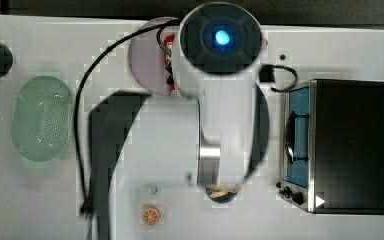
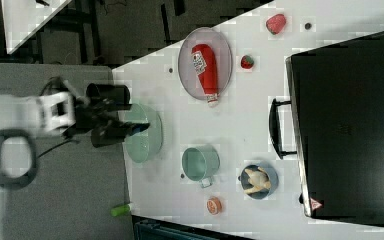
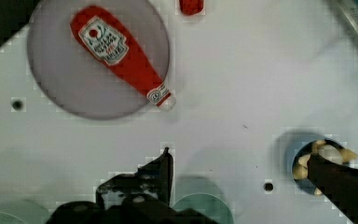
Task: Pick ketchup from plate and place it on table.
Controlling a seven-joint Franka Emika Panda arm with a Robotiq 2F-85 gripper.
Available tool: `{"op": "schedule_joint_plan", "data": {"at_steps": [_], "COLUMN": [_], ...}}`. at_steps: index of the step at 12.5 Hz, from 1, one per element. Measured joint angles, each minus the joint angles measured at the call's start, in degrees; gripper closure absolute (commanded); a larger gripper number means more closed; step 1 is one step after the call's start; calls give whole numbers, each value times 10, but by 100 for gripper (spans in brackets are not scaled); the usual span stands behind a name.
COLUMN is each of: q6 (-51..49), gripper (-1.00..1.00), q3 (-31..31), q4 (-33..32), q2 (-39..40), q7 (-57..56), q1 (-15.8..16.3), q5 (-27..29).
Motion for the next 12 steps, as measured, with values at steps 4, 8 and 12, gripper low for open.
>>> {"op": "schedule_joint_plan", "data": {"at_steps": [4, 8, 12], "q6": [52, 131, 190], "gripper": [-100, -100, -100], "q3": [7, 5, 14], "q4": [-10, -32, -15], "q2": [126, 189, 226], "q7": [-100, -200, -231], "q1": [1, 7, 13], "q5": [4, 3, -9]}}
